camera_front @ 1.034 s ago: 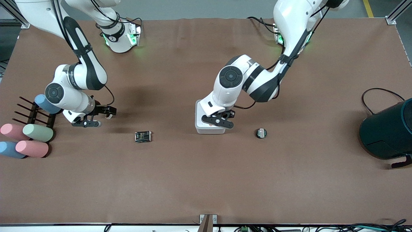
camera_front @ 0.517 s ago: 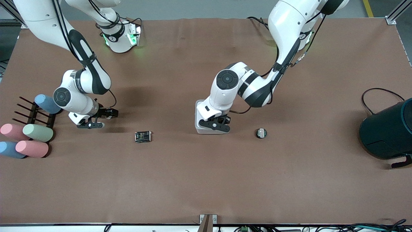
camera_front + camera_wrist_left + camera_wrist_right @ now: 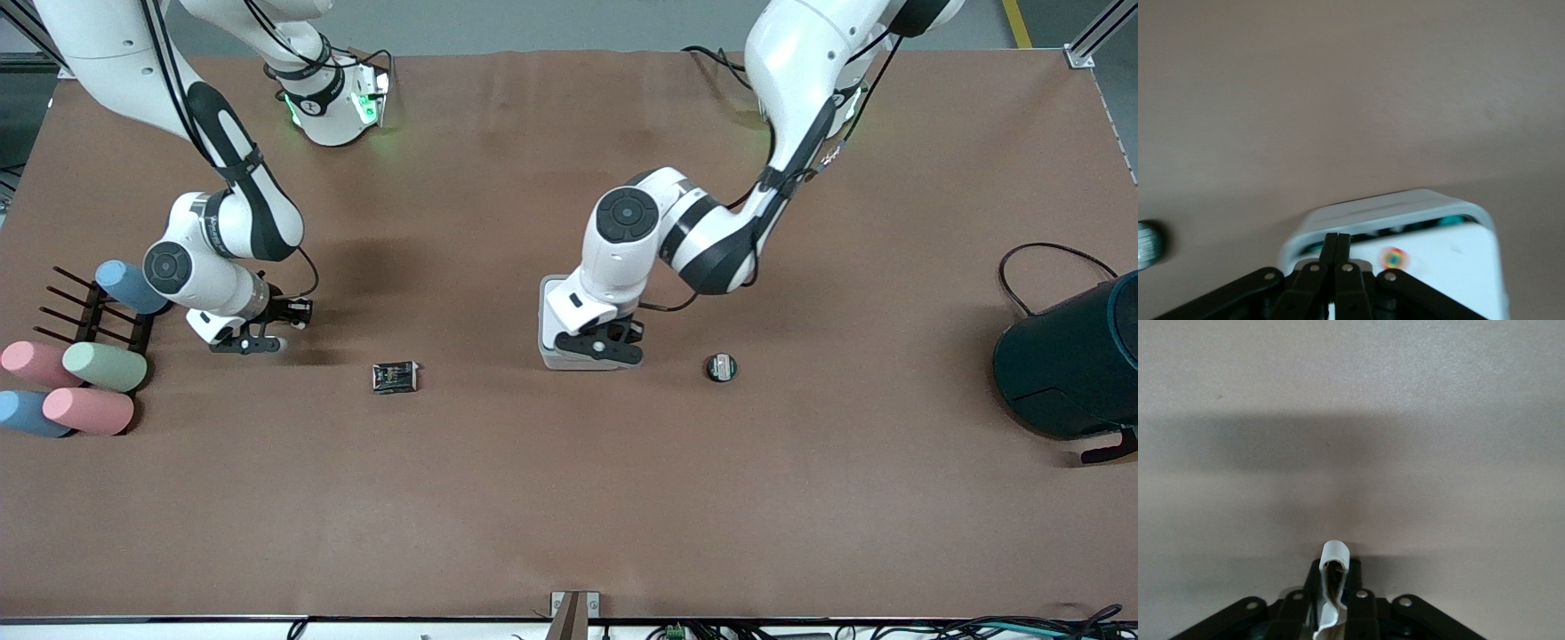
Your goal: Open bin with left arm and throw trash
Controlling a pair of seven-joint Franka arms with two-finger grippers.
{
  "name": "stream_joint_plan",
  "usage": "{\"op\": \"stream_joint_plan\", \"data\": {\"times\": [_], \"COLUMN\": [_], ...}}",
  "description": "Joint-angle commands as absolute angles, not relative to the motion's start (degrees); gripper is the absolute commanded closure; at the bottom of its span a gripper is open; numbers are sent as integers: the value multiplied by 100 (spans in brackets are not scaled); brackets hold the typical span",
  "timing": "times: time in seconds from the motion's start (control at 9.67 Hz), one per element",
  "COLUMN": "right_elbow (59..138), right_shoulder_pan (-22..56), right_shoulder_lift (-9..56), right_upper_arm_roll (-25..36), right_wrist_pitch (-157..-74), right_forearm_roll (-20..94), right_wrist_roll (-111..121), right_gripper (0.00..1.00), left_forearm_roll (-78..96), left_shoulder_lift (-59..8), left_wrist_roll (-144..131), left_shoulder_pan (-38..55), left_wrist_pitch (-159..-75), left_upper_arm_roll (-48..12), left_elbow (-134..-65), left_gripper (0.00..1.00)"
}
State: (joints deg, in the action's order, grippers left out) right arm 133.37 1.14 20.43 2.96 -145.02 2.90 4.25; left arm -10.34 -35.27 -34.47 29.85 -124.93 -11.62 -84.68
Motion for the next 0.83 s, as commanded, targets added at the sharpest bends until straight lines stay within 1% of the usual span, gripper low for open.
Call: {"op": "stream_joint_plan", "data": {"times": [0.0, 0.1, 0.21, 0.31, 0.41, 0.52, 0.62, 0.72], "right_elbow": [13238, 12706, 12013, 11406, 11043, 10682, 10278, 9787], "right_shoulder_pan": [88, 157, 341, 639, 1042, 1437, 1798, 2150], "right_shoulder_lift": [1786, 1671, 1670, 1687, 1696, 1731, 1905, 2160], "right_upper_arm_roll": [185, 80, -95, -140, -141, -141, -141, -132], "right_wrist_pitch": [-13988, -13226, -12523, -12133, -12112, -12120, -12129, -12164], "right_forearm_roll": [368, 465, 753, 965, 1028, 1115, 1377, 1484], "right_wrist_roll": [169, -451, -1153, -2100, -2997, -3841, -4528, -5275], "right_gripper": [100, 100, 100, 100, 100, 100, 99, 99], "left_forearm_roll": [-1055, -950, -897, -896, -905, -905, -897, -905], "left_shoulder_lift": [-2981, -2953, -2962, -3023, -3093, -3181, -3234, -3269], "left_wrist_roll": [-2686, -2115, -1744, -1610, -1565, -1190, -847, -809], "left_shoulder_pan": [2384, 2103, 1927, 1812, 1637, 1417, 1337, 1275], "left_wrist_pitch": [-11622, -11454, -11409, -11434, -11582, -12010, -12615, -13143], "left_upper_arm_roll": [-1256, -1257, -1274, -1274, -1274, -1292, -1283, -1283], "left_elbow": [-8596, -8639, -8727, -8893, -9086, -9384, -9735, -10069], "left_gripper": [100, 100, 98, 83, 62, 46, 22, 18]}}
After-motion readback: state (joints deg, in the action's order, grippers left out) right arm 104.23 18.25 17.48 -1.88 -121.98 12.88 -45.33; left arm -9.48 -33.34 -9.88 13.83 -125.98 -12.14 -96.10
